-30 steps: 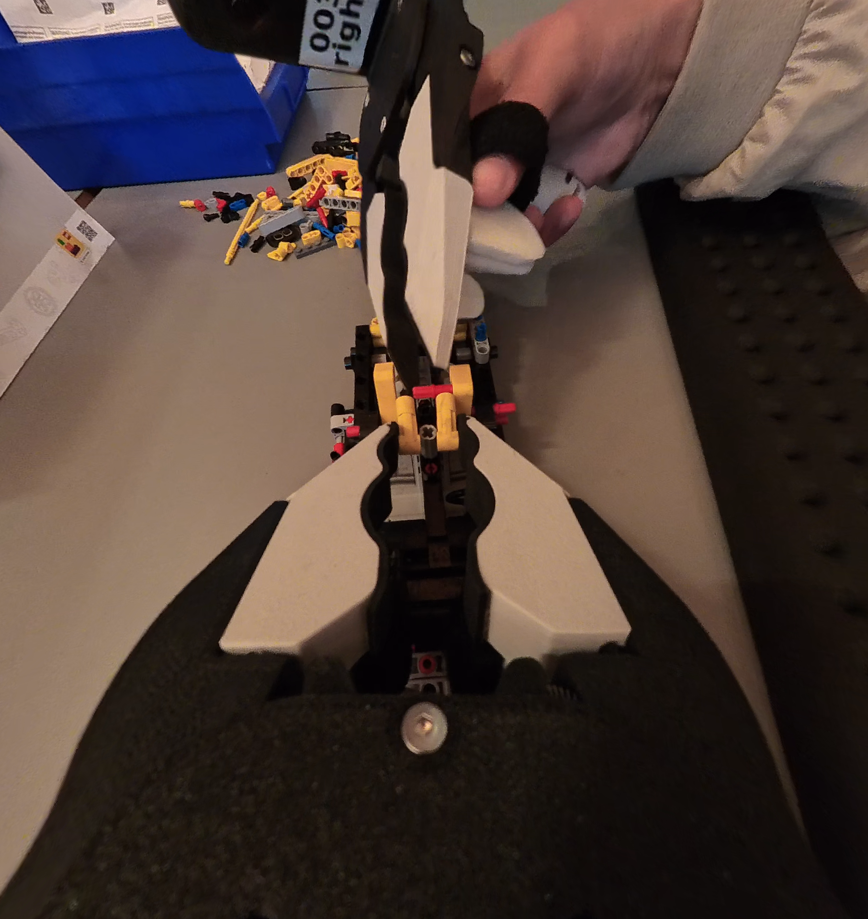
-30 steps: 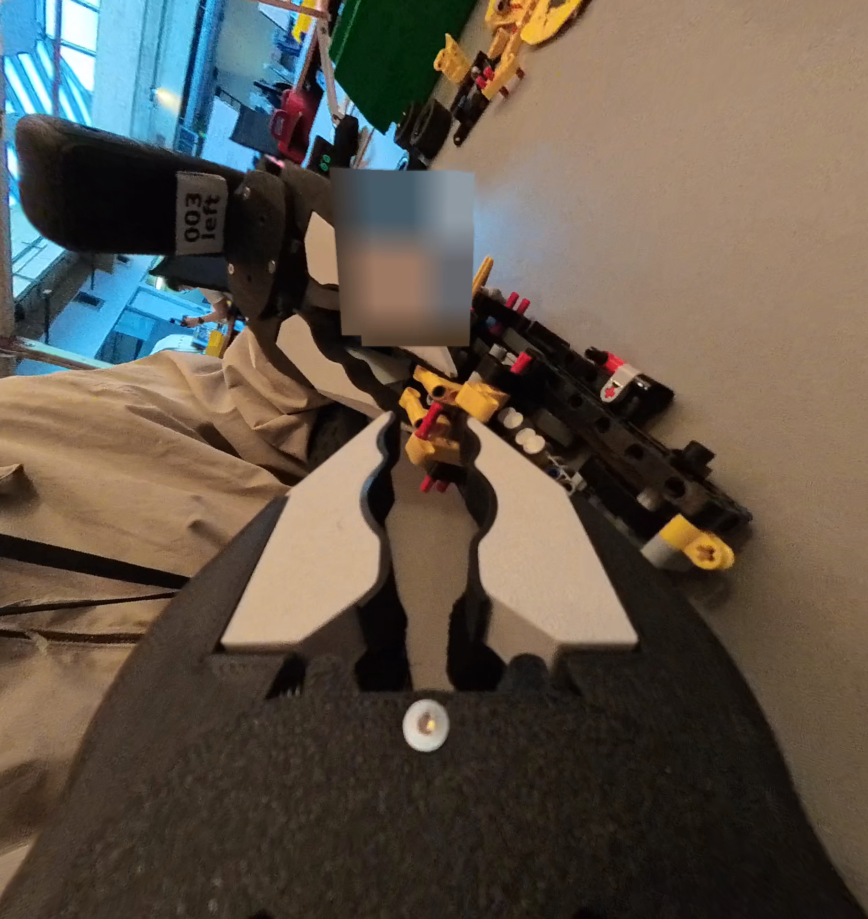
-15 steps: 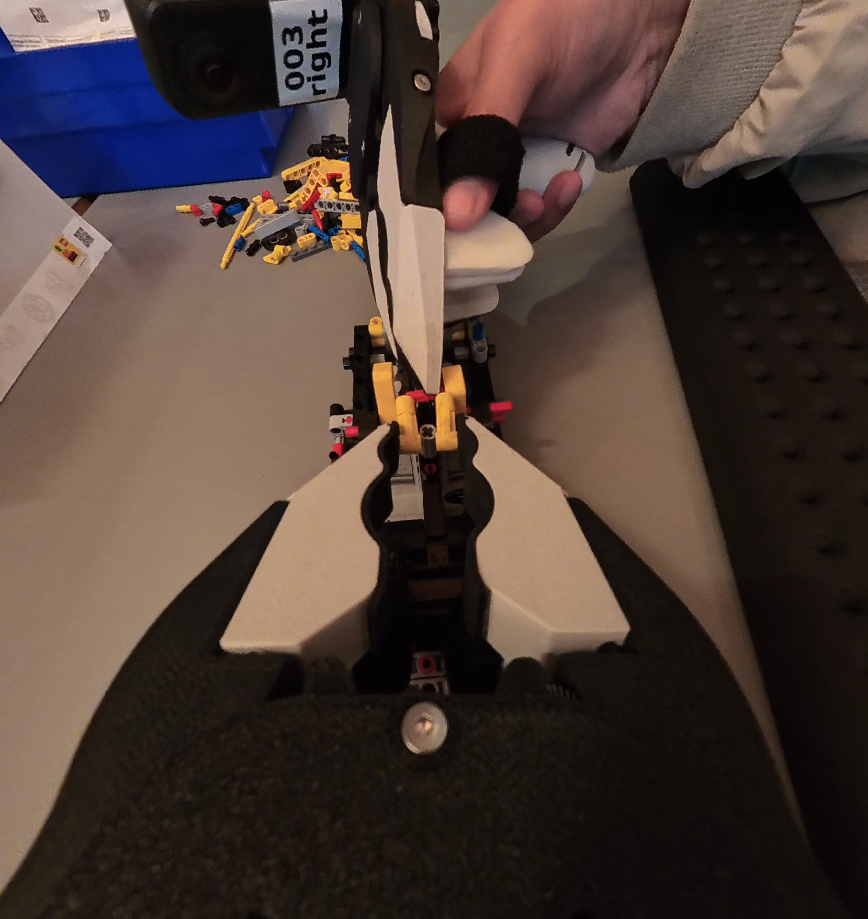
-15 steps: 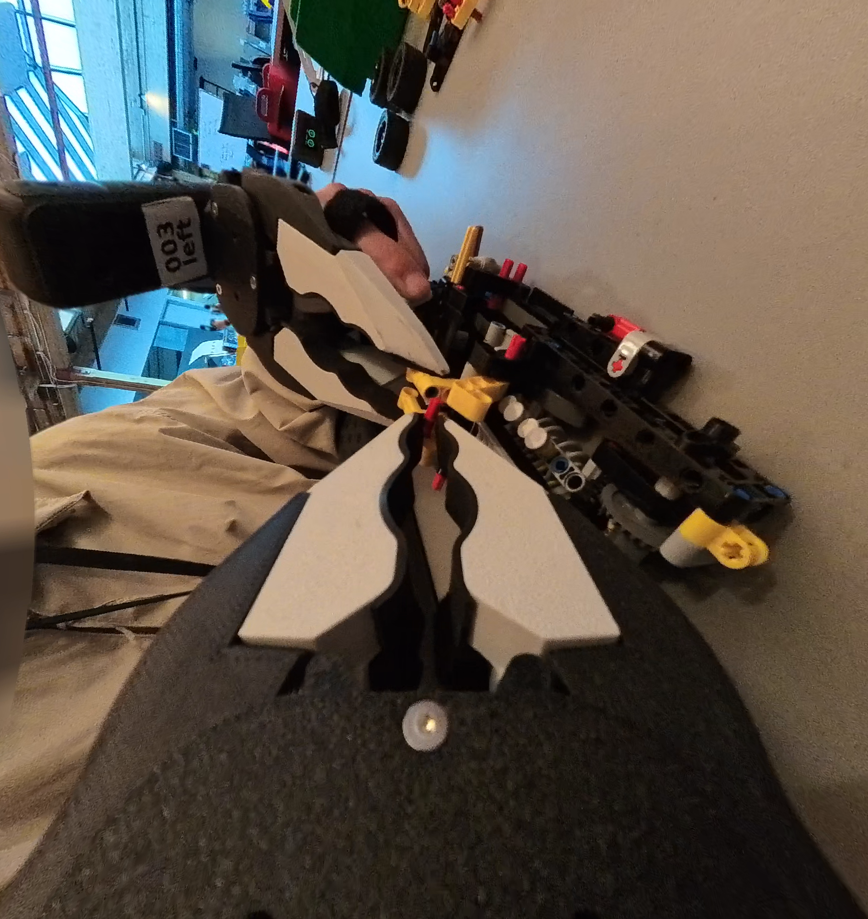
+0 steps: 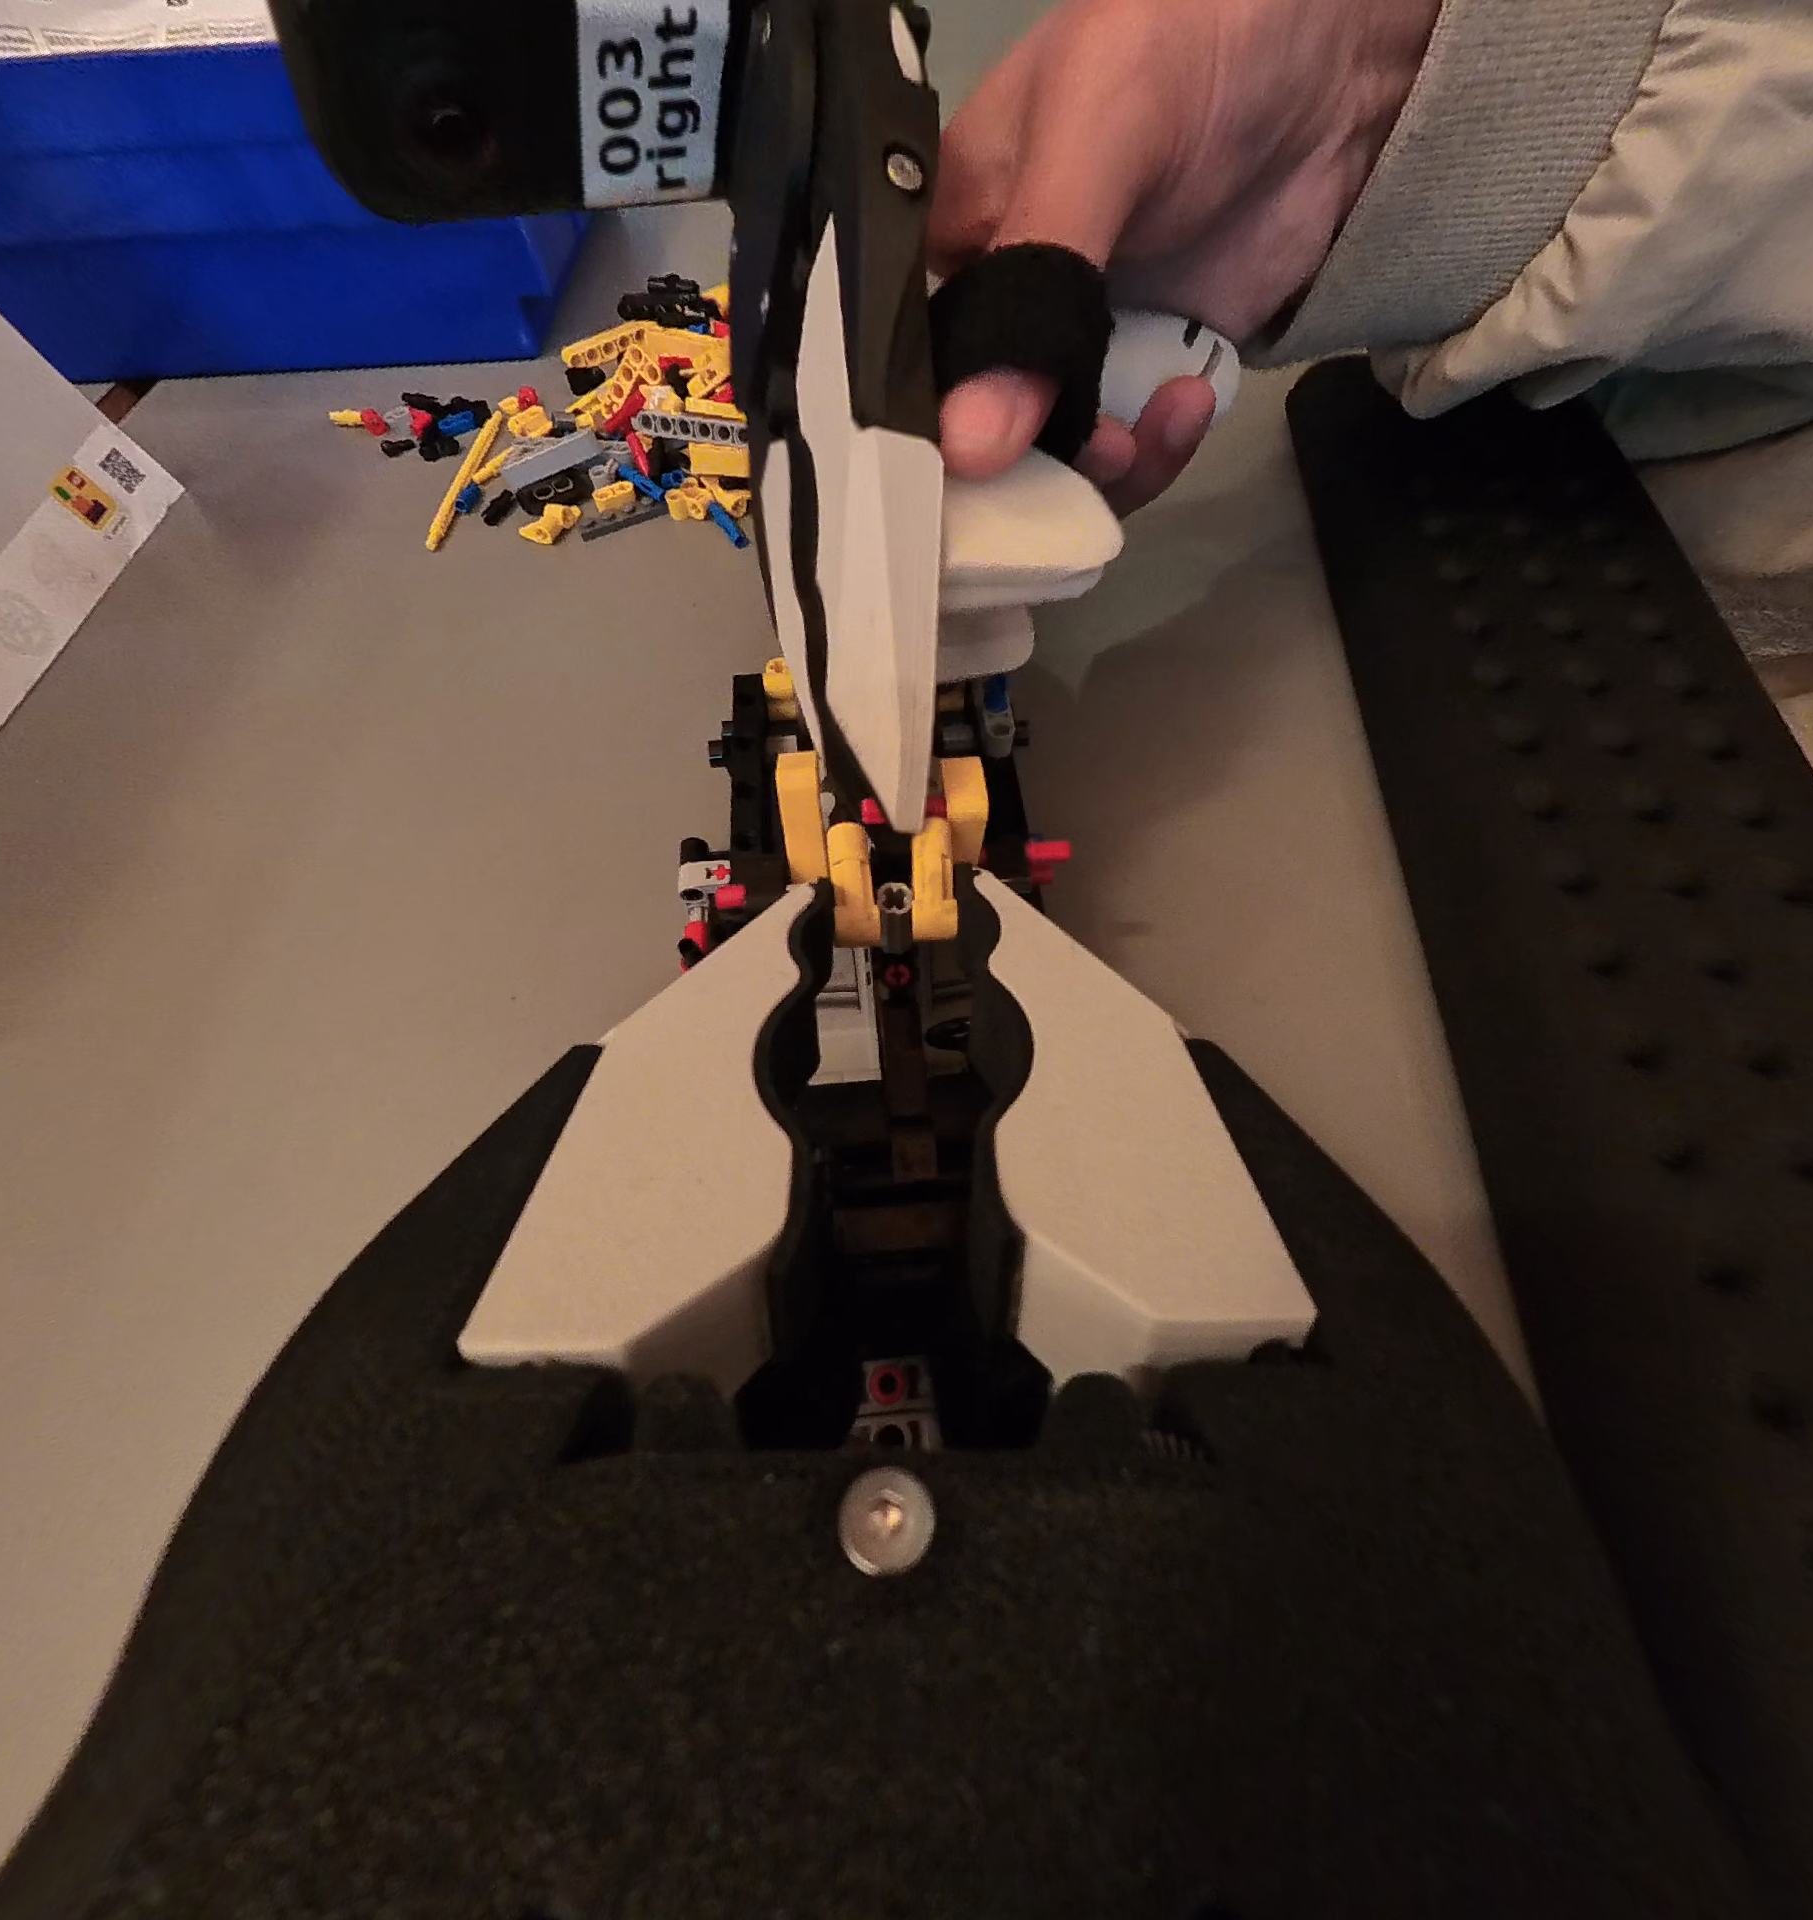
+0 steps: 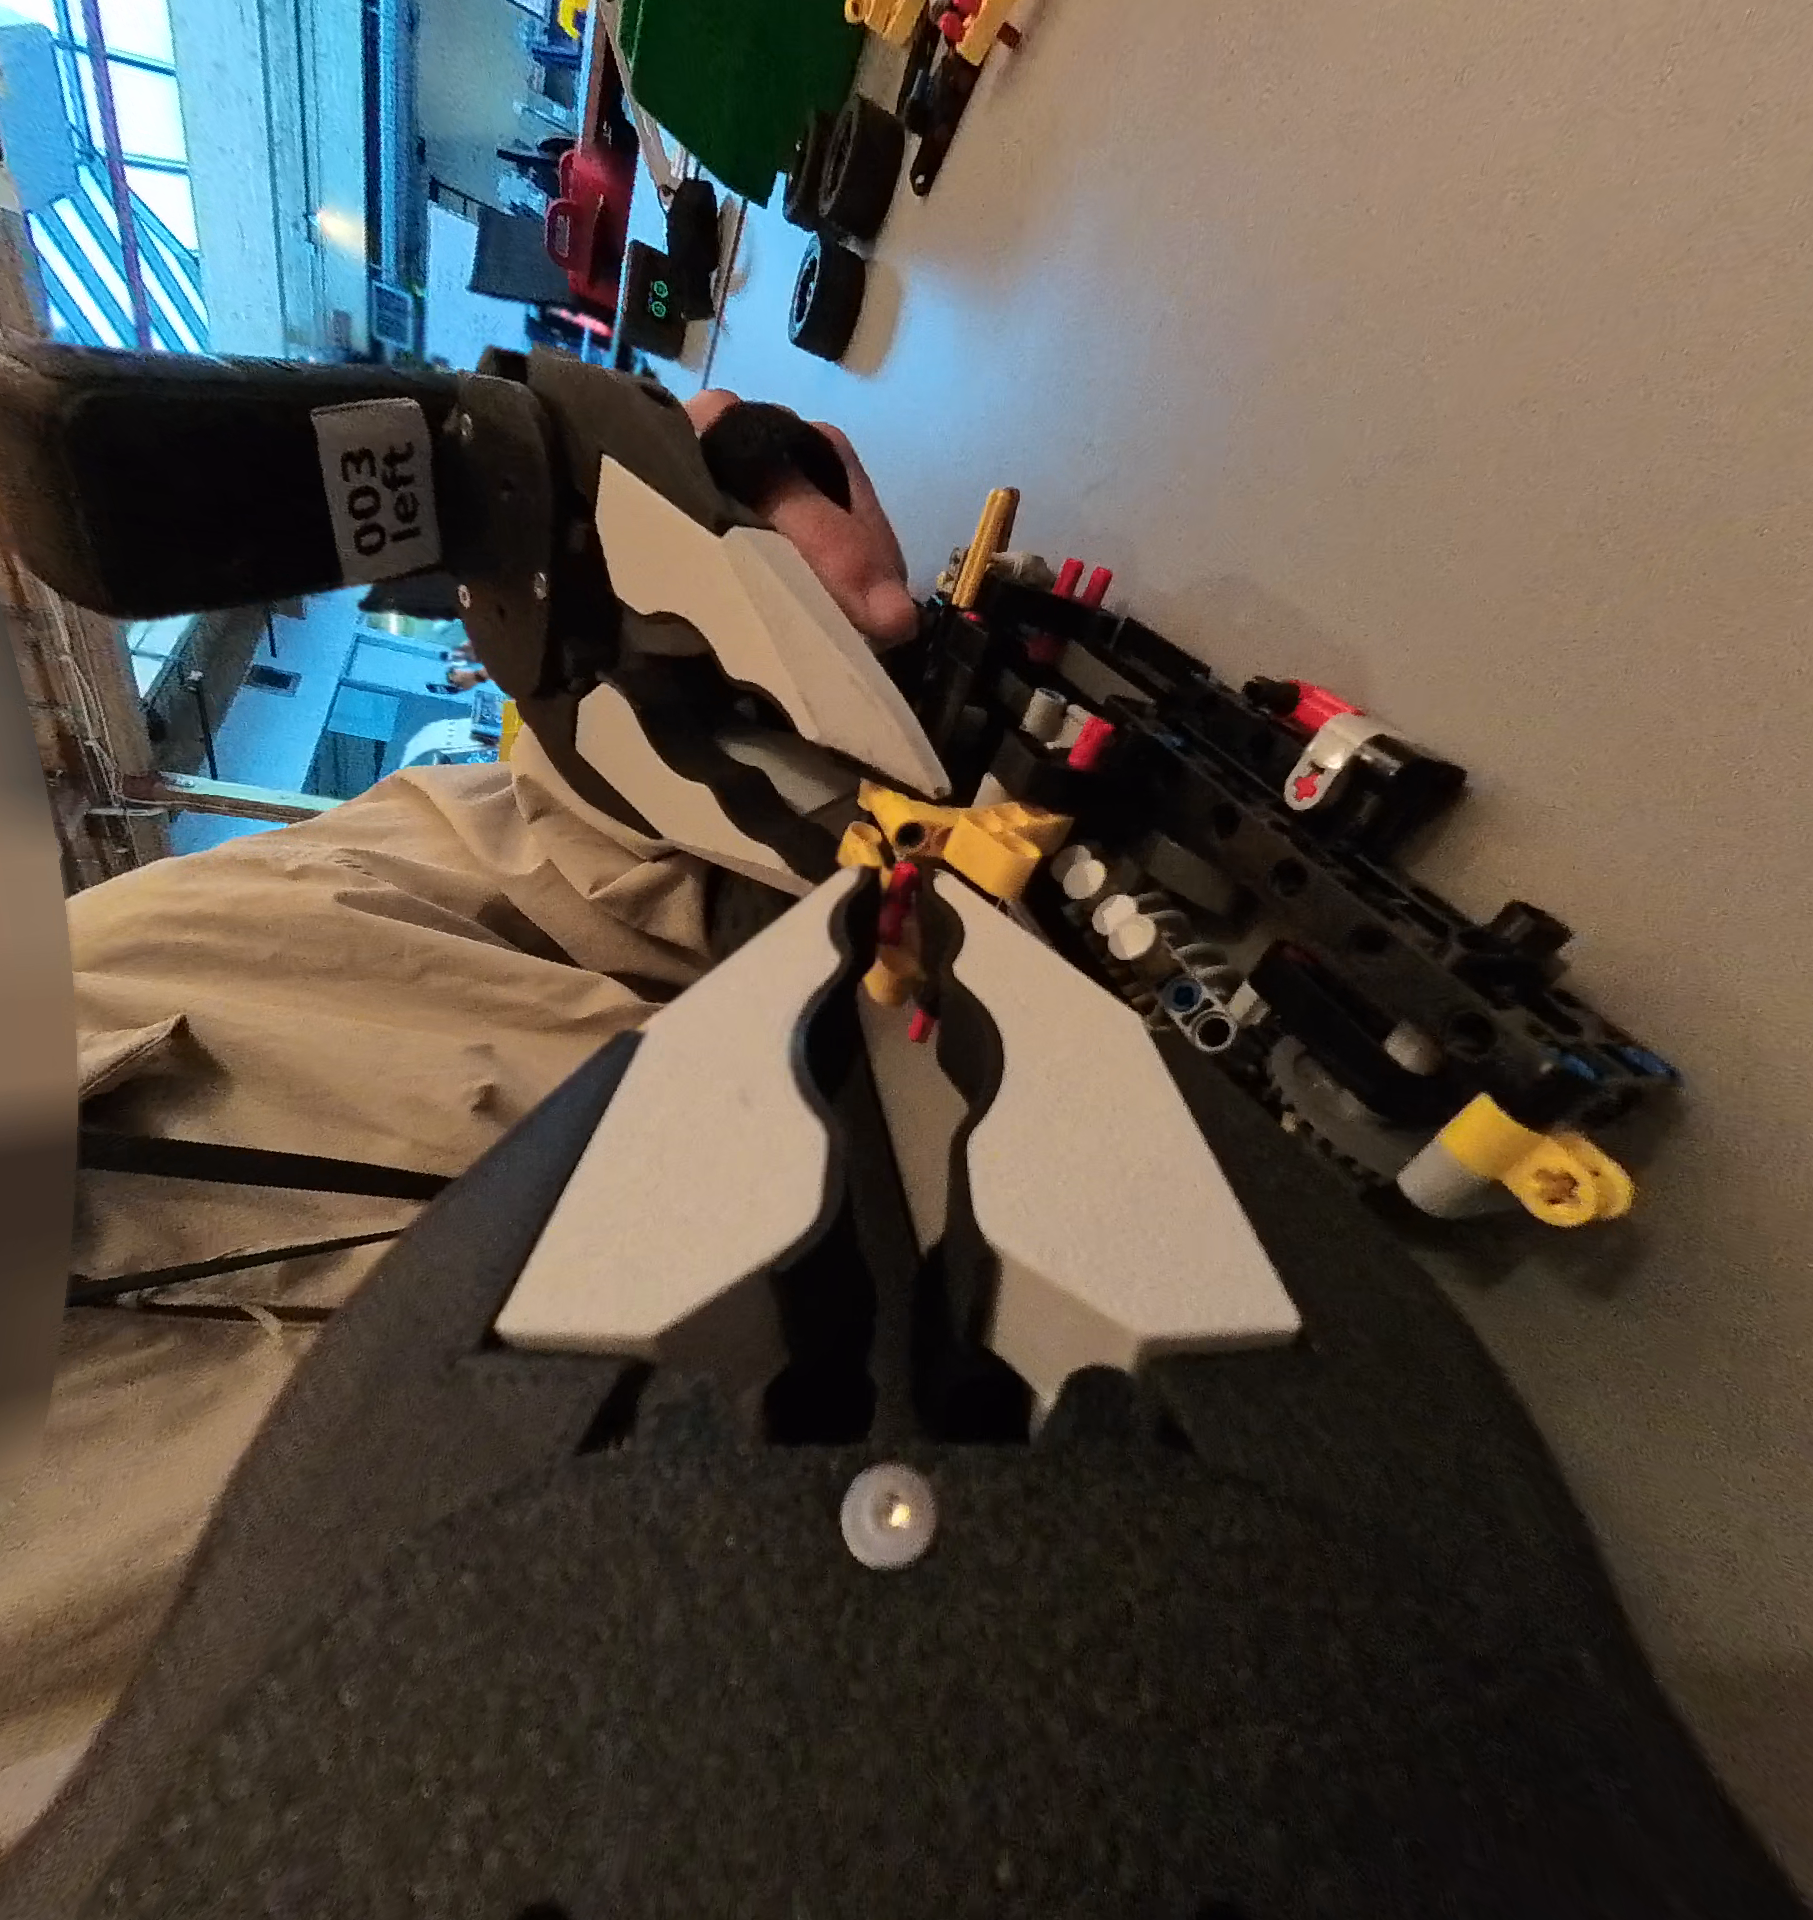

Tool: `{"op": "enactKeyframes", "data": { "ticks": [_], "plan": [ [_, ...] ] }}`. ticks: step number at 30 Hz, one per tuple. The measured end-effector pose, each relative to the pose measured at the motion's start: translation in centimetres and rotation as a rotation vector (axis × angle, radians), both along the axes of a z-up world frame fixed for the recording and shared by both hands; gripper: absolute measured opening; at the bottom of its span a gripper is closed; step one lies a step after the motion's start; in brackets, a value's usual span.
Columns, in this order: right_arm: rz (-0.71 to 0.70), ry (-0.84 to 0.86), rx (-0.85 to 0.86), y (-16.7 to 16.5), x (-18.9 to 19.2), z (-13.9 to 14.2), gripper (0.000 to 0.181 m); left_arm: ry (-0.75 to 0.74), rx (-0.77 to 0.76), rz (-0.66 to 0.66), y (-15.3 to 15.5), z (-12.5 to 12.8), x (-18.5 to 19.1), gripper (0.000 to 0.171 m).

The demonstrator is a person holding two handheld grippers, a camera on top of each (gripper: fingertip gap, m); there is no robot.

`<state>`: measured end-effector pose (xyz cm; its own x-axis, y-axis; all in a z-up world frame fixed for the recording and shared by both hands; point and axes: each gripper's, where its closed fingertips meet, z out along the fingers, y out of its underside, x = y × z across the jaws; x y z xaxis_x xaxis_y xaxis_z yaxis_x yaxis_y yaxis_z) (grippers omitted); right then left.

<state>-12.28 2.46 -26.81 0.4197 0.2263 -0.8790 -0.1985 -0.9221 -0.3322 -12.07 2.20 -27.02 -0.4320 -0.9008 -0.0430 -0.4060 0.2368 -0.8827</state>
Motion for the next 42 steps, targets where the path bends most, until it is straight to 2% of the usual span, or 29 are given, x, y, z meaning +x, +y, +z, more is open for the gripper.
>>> {"op": "enactKeyframes", "data": {
  "ticks": [4, 9, 11, 12, 13, 14, 15, 19, 21, 23, 25, 26, 28, 29, 31, 33, 34, 36, 42],
  "plan": [
    [-0.003, 0.005, 0.002, 0.0, 0.1, 0.0, 0.004, -0.002, 0.002, 0.008, 0.0, 0.0, 0.0, 0.024],
    [-0.005, -0.160, 0.176, 0.7, 0.2, 0.3, 0.002, -0.010, -0.001, 0.035, 0.3, 0.0, 0.1, 0.023],
    [-0.017, -0.164, 0.192, 0.9, 0.4, 0.3, 0.002, -0.007, -0.002, 0.037, 0.3, 0.0, 0.1, 0.023],
    [-0.093, -0.109, 0.248, 1.7, 0.9, 1.8, 0.002, -0.004, 0.000, 0.013, -0.1, 0.0, 0.1, 0.023],
    [-0.229, 0.028, 0.311, 3.0, 2.3, 5.0, 0.001, -0.002, 0.000, -0.039, -1.1, 0.0, -0.2, 0.023],
    [-0.269, 0.011, 0.324, 3.5, 3.7, 6.3, 0.001, -0.002, -0.001, -0.076, -2.0, 0.0, -0.2, 0.023],
    [-0.239, -0.124, 0.341, 3.4, 4.5, 6.2, 0.002, -0.005, 0.004, -0.079, -2.5, 0.0, -0.1, 0.023],
    [-0.157, -0.265, 0.384, 2.6, 4.7, 8.7, 0.002, 0.002, -0.013, -0.050, -2.2, 0.0, 0.3, 0.023],
    [-0.190, -0.212, 0.380, 2.4, 5.4, 9.7, 0.002, -0.006, 0.001, -0.021, -1.7, 0.0, 0.5, 0.023],
    [-0.232, -0.173, 0.369, 2.3, 6.6, 9.6, 0.002, -0.022, 0.043, 0.032, -0.3, 0.1, 0.9, 0.023],
    [-0.283, -0.040, 0.364, 2.3, 7.0, 10.0, 0.002, -0.023, 0.073, 0.105, 1.4, 0.1, 1.4, 0.024],
    [-0.294, 0.034, 0.376, 2.4, 6.6, 10.3, 0.003, -0.022, 0.080, 0.138, 2.1, 0.1, 1.6, 0.024],
    [-0.228, 0.142, 0.427, 2.1, 4.5, 10.4, 0.002, -0.035, 0.101, 0.184, 2.7, 0.4, 1.8, 0.027],
    [-0.201, 0.169, 0.473, 2.1, 3.3, 10.4, 0.003, -0.070, 0.088, 0.207, 2.7, 1.2, 1.9, 0.034],
    [-0.178, 0.184, 0.583, 2.7, 1.4, 10.4, 0.002, -0.184, -0.058, 0.220, 2.0, 4.4, 1.8, 0.036],
    [-0.177, 0.158, 0.712, 3.3, -0.1, 10.4, 0.001, -0.263, -0.299, 0.213, 1.6, 7.6, 1.2, 0.042],
    [-0.180, 0.166, 0.766, 3.4, -0.7, 10.6, 0.001, -0.269, -0.401, 0.203, 1.7, 8.3, 0.9, 0.045],
    [-0.198, 0.178, 0.821, 3.7, -1.3, 10.7, 0.001, -0.247, -0.497, 0.186, 2.0, 8.3, 0.5, 0.048],
    [-0.189, 0.195, 0.836, 3.7, -1.4, 10.6, 0.002, -0.231, -0.666, 0.166, 2.8, 8.2, 0.5, 0.047]
  ]
}}
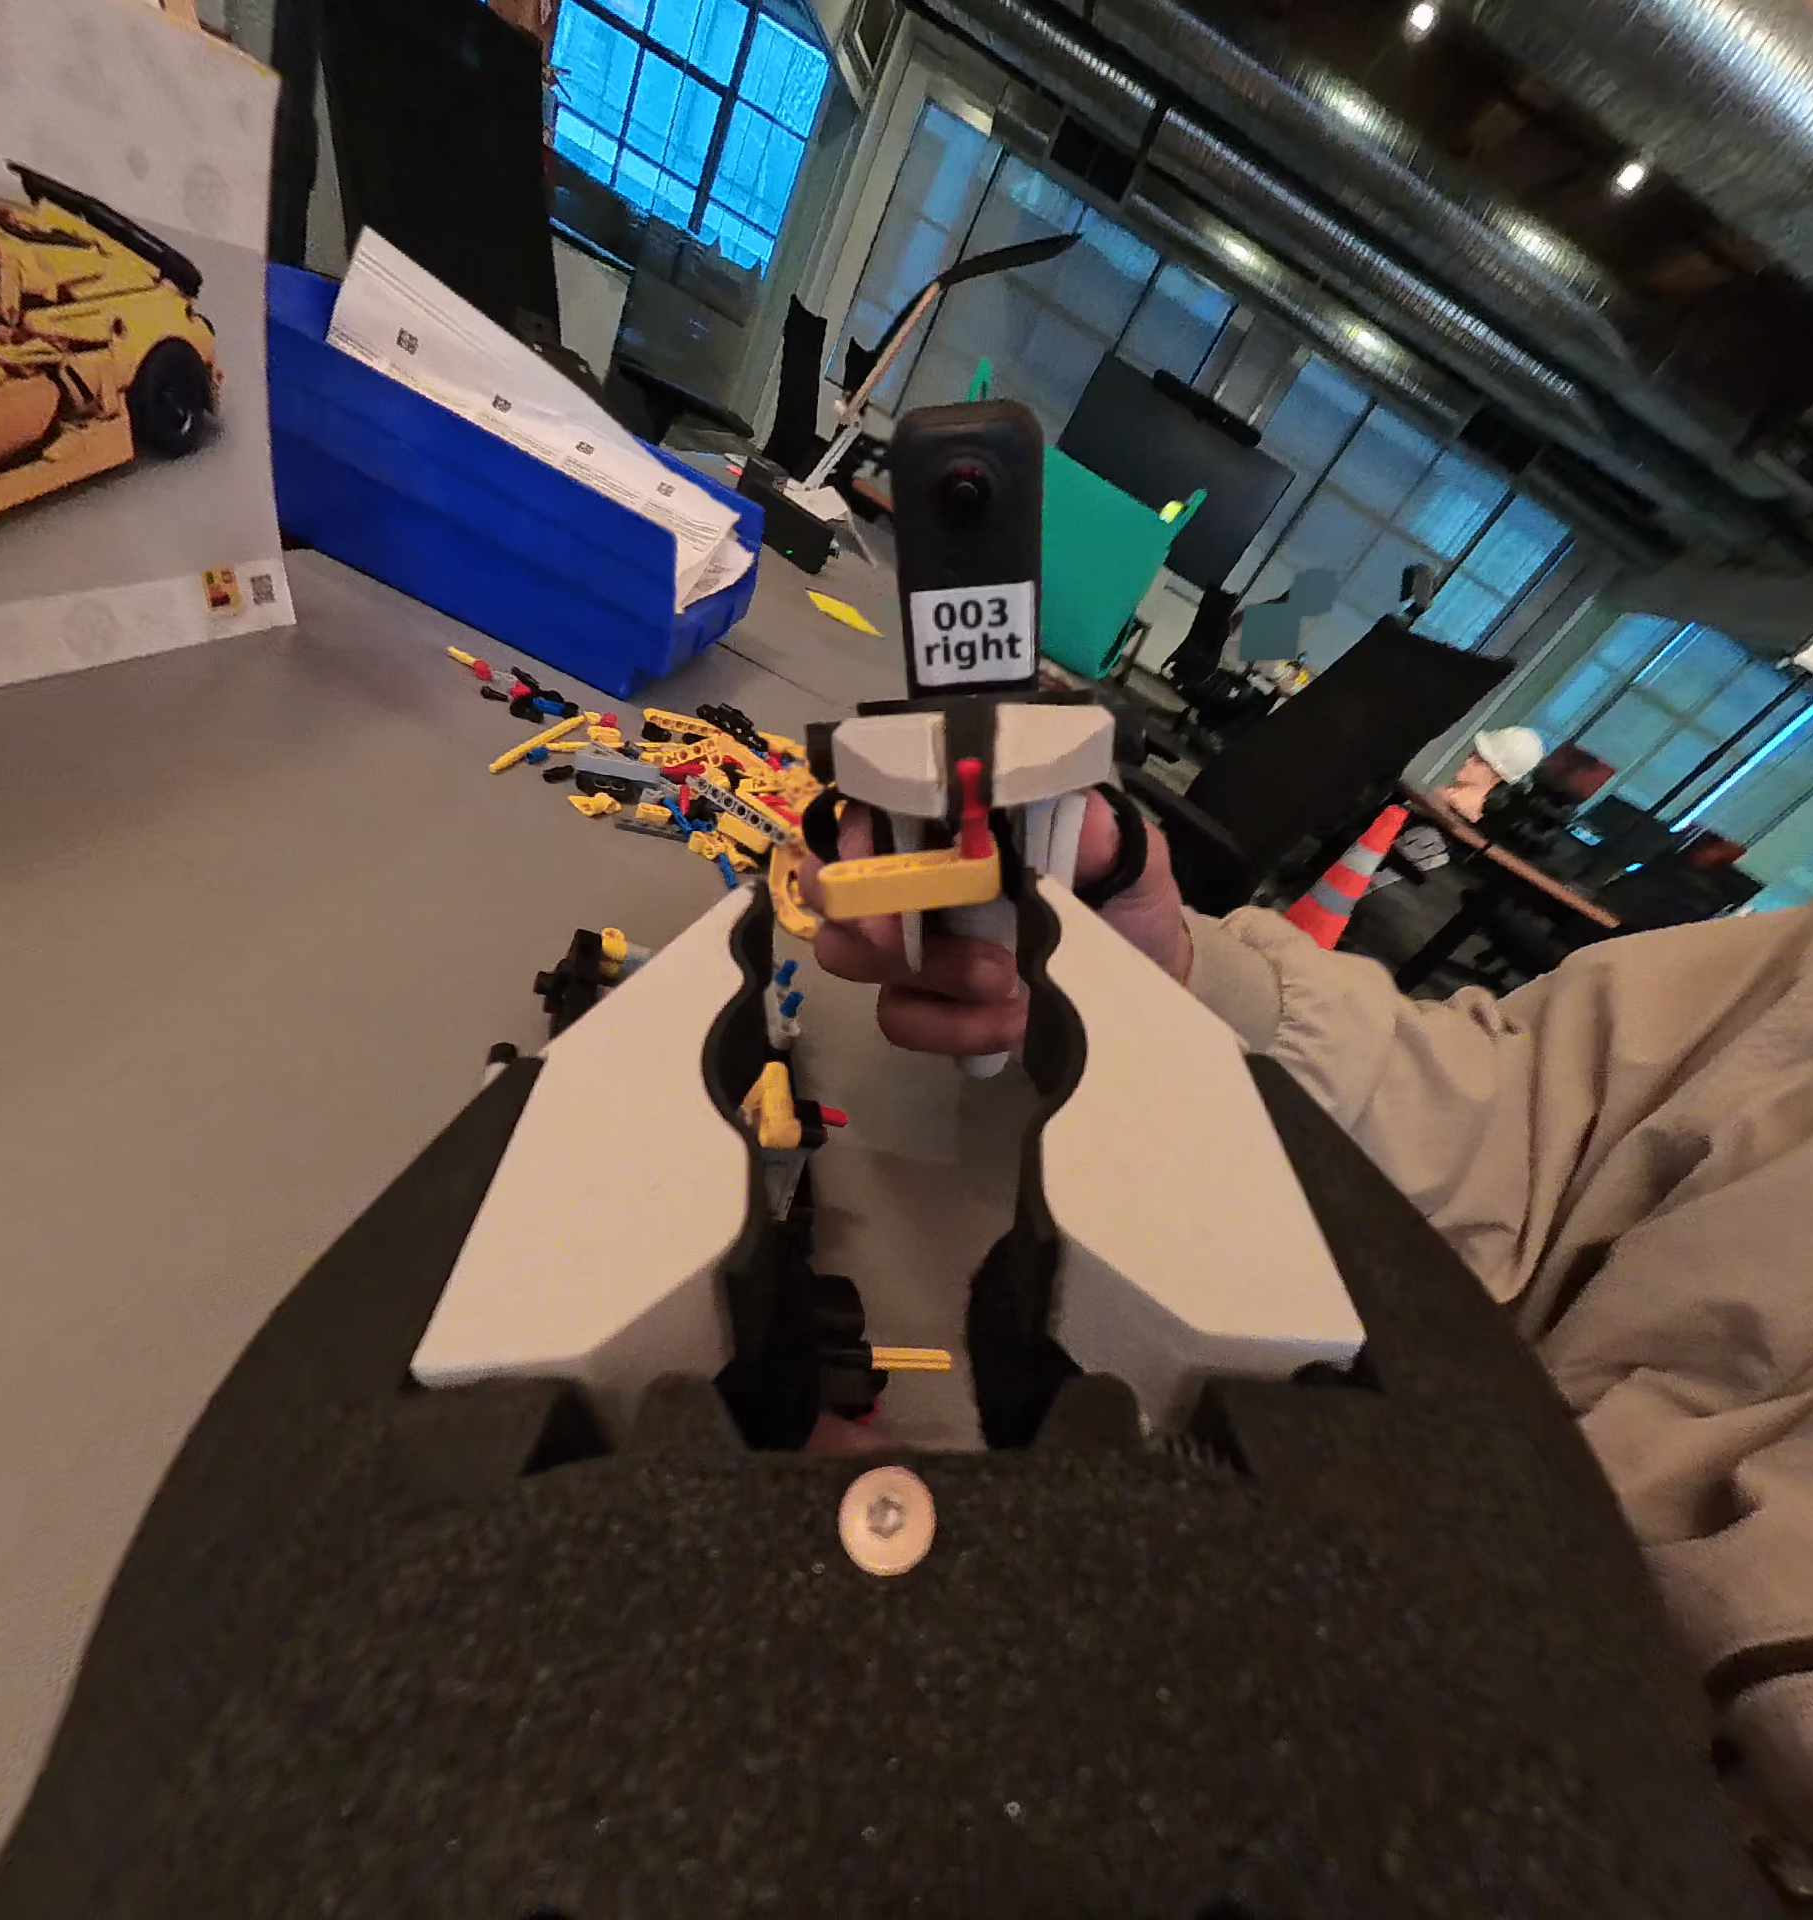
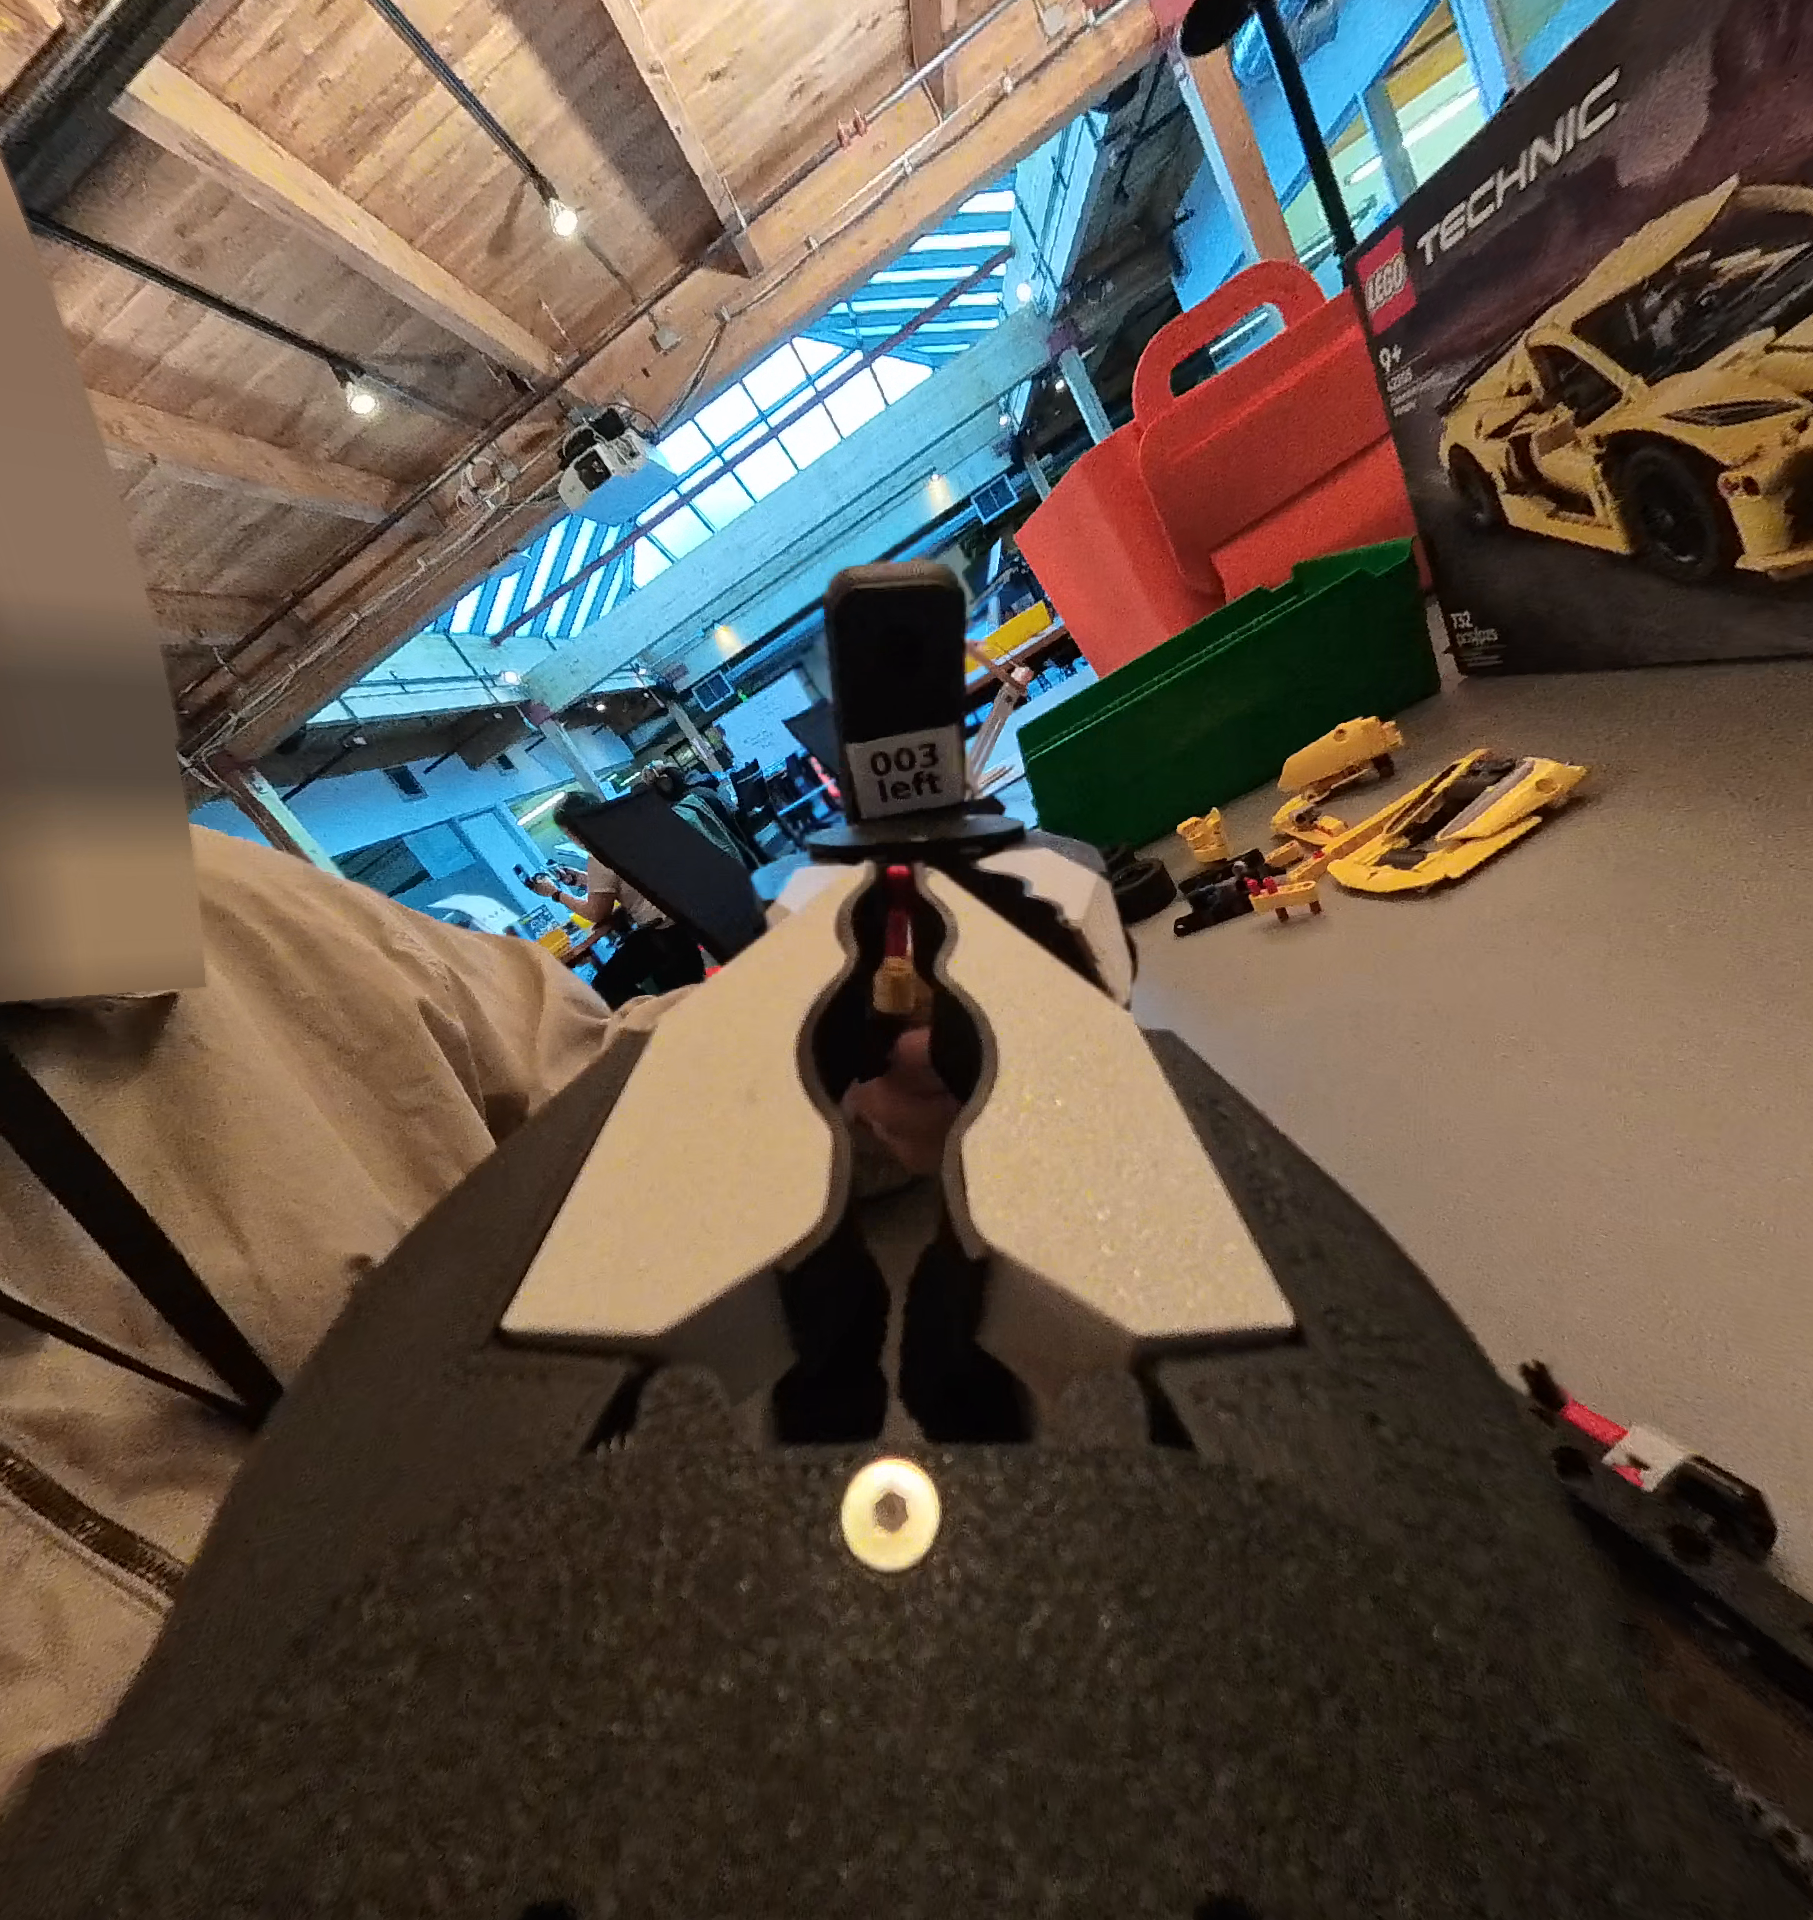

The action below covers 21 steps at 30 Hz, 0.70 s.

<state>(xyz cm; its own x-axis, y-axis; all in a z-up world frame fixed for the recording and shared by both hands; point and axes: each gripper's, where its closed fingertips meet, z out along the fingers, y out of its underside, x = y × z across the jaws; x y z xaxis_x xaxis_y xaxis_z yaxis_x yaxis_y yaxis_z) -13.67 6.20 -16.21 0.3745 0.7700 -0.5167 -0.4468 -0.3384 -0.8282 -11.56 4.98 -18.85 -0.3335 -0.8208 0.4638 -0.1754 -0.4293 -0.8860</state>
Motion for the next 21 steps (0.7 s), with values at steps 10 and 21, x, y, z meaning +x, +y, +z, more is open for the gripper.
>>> {"op": "enactKeyframes", "data": {
  "ticks": [10, 21],
  "plan": [
    [0.012, 0.011, -0.038, 0.00, 0.09, -0.97, 0.002, -0.010, -0.025, -0.021, -0.53, -0.29, 0.44, 0.038],
    [0.047, 0.090, -0.076, -0.02, 0.11, -0.94, 0.003, -0.016, 0.019, 0.013, -0.36, -0.39, 0.52, 0.033]
  ]
}}
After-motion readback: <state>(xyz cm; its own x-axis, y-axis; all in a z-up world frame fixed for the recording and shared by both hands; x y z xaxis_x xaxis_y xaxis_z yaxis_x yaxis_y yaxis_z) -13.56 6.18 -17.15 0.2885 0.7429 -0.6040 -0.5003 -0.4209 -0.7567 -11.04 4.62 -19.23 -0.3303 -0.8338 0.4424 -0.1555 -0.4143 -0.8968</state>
